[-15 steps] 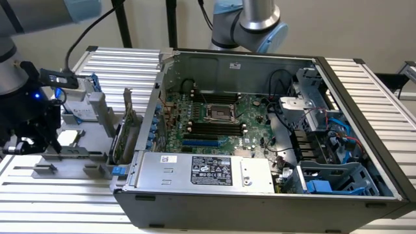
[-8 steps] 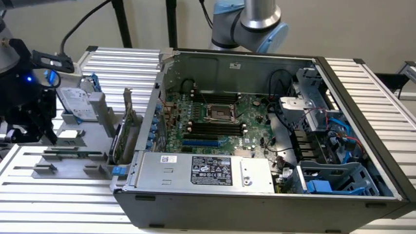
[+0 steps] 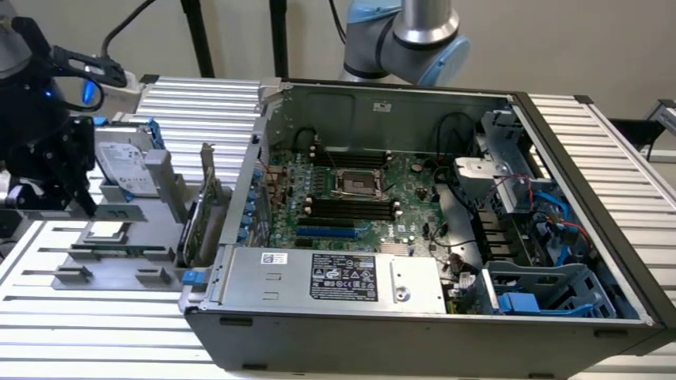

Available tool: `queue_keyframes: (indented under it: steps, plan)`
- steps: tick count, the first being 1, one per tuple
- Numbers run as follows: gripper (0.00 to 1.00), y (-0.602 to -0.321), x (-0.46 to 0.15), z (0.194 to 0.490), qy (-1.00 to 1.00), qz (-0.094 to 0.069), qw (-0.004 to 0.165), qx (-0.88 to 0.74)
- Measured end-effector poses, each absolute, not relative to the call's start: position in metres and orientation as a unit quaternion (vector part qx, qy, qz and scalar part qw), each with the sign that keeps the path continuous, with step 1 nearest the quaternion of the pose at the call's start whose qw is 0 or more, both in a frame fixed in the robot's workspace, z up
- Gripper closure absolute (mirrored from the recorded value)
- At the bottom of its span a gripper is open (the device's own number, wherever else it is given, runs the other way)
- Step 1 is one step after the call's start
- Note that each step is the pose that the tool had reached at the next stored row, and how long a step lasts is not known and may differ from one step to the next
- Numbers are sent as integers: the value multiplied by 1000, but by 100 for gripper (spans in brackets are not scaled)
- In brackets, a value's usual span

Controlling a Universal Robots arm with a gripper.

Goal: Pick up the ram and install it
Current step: 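Pick up the ram and move it above insertion slot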

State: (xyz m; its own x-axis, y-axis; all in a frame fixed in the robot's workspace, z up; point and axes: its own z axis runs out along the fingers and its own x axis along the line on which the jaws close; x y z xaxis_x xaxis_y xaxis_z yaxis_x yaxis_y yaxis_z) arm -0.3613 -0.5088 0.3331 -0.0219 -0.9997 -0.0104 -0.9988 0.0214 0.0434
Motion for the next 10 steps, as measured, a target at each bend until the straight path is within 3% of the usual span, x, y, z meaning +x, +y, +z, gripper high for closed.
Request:
queue_keyframes:
  steps: [10]
  plan:
    - [86,-509,-321,366,-714,-25,6,700]
